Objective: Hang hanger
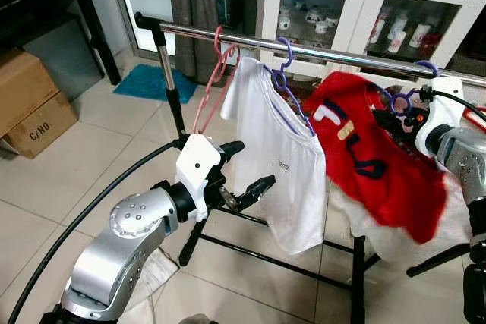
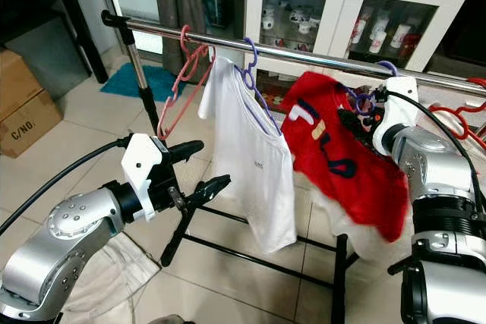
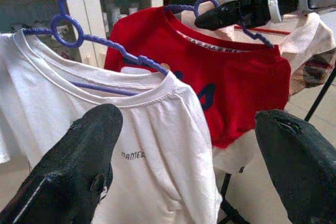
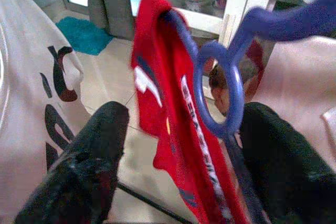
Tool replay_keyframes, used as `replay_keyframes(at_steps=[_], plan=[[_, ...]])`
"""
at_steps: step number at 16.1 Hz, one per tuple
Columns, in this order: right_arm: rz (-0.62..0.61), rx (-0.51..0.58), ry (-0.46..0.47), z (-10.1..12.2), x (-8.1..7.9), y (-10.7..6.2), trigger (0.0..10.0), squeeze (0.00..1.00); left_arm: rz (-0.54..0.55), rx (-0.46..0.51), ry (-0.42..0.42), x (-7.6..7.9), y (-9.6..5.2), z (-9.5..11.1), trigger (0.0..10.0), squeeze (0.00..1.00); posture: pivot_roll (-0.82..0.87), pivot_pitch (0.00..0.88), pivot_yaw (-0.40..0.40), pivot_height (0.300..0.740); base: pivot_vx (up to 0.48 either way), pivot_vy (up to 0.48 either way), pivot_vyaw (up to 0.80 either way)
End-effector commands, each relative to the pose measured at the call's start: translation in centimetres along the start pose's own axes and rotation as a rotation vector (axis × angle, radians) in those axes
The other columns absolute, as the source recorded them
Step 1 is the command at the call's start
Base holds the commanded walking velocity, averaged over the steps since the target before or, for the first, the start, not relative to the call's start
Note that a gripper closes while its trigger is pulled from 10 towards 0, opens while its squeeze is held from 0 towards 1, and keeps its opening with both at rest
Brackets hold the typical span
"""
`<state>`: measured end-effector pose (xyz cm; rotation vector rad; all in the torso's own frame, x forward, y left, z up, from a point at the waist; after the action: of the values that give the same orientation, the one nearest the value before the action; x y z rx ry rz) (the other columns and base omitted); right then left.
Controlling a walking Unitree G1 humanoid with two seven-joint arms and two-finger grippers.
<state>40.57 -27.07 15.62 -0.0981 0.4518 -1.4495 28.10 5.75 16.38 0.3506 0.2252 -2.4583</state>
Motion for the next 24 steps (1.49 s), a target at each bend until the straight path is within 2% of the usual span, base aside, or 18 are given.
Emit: replay_keyframes(at_steps=[1,7,17,19,21,24], plan=[[0.003,0.004,0.005,0.8,0.1,-0.2,0.0,0.00,-0.016,0.015,0.016,0.2,0.1,0.5,10.0,0.00,0.08,0.043,0.013,0.740,0.000,0.000,0.00],[0.044,0.019,-0.007,1.5,-0.5,-0.5,0.0,0.00,-0.020,0.020,0.019,0.3,0.1,0.5,10.0,0.00,0.07,0.043,0.015,0.740,0.000,0.000,0.00],[0.064,0.032,-0.007,1.2,-1.0,-0.4,0.0,0.00,-0.018,0.013,0.024,0.1,0.3,0.2,10.0,0.00,0.07,0.036,0.020,0.740,0.000,0.000,0.00],[0.085,0.062,-0.003,1.5,-1.4,-0.7,0.0,0.00,-0.005,0.010,0.022,-0.2,0.5,0.1,10.0,0.00,0.07,0.024,0.023,0.740,0.000,0.000,0.00],[0.140,0.119,0.006,1.8,-2.2,-1.8,0.0,0.00,0.020,0.001,0.007,-0.7,0.9,-0.3,10.0,0.00,0.07,0.000,0.039,0.740,0.000,0.000,0.00],[0.146,0.139,0.009,1.4,-2.1,-3.2,0.0,0.00,0.054,-0.021,0.019,-1.3,1.2,-0.9,10.0,0.00,0.05,0.000,0.059,0.740,0.000,0.000,0.00]])
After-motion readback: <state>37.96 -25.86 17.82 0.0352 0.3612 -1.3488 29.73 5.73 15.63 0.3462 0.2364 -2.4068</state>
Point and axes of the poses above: a point about 5 cm out from each wrist's last joint towards the gripper, its own y axis pointing out of the wrist towards the gripper, its own z axis along the axis of the wrist's last joint, x = y × z, the point moved 6 cm from there along y, pointing out of the wrist towards the gripper, and after that the axes turned 14 degrees about y, right-handed, at the moved point
